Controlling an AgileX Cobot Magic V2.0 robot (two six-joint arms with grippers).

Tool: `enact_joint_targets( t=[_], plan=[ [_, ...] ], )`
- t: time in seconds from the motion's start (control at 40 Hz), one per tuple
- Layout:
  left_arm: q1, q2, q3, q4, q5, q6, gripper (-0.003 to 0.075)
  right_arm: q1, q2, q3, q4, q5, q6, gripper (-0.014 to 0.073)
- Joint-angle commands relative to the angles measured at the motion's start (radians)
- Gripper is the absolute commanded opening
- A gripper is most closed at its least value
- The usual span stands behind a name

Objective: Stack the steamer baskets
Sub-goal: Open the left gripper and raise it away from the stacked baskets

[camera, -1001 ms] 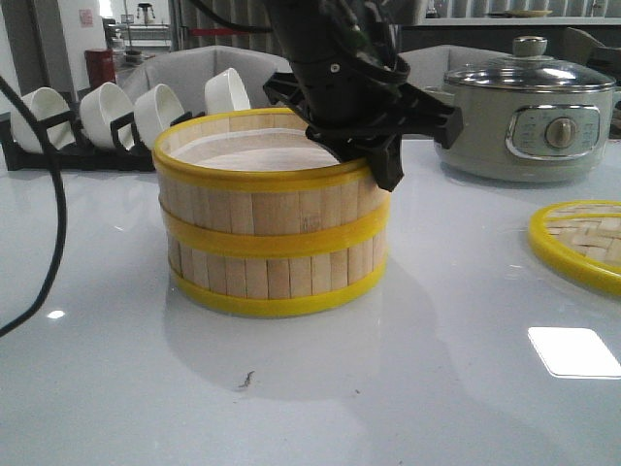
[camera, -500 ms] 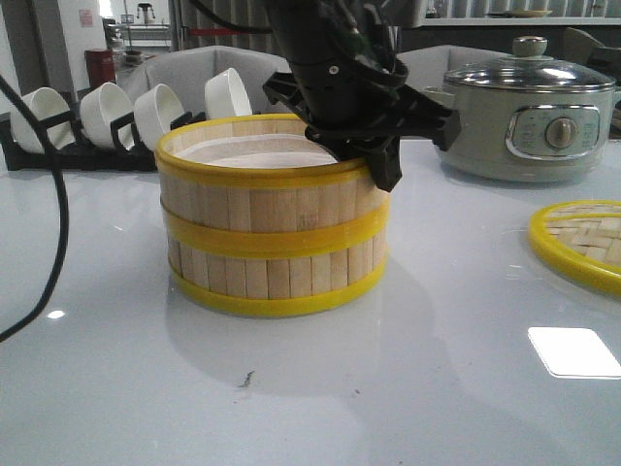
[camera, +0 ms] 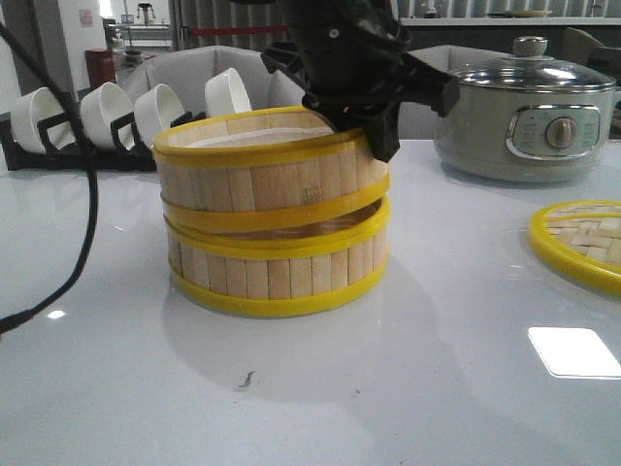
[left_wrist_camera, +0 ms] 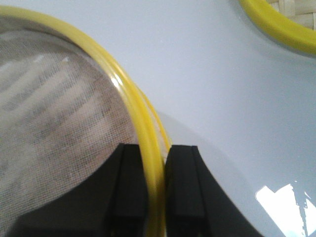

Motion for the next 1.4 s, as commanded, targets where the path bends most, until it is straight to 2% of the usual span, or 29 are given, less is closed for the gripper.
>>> enact_joint_targets(
  t=[0.0, 0.08, 0.38, 1.0, 1.13, 1.2, 1.3, 1.38],
  plan=[
    [-0.005, -0.073, -0.055, 0.018, -0.046, 0.006, 0.0235, -0.001, -0.011, -0.041, 0.012, -0.070, -0.012, 0.0397],
    [-0.006, -0.068, -0.055, 0.012, -0.015, 0.006, 0.0264, -0.001, -0.011, -0.041, 0.012, -0.070, -0.012, 0.0397],
    [-0.006, -0.060, -0.045, -0.015, 0.068, 0.006, 0.0264, -0.001, -0.011, -0.041, 0.012, -0.070, -0.012, 0.0397],
    [-0.006, -0.060, -0.138, -0.010, 0.089, 0.006, 0.0264, -0.001, -0.011, -0.041, 0.012, -0.055, -0.012, 0.0397],
    [-0.004, -0.062, -0.164, 0.028, 0.101, 0.006, 0.0262, -0.001, -0.011, -0.041, 0.012, -0.052, -0.012, 0.0397],
    [0.003, -0.083, -0.182, 0.074, 0.099, 0.006, 0.0218, -0.001, -0.011, -0.041, 0.012, -0.052, -0.012, 0.0397],
    [0.038, -0.131, -0.213, 0.086, 0.087, 0.004, 0.0072, -0.001, -0.011, -0.041, 0.012, -0.051, -0.012, 0.0397],
    [0.093, -0.187, -0.228, 0.081, 0.066, -0.015, 0.0099, -0.001, -0.011, -0.041, 0.012, -0.052, -0.012, 0.0397]
  ],
)
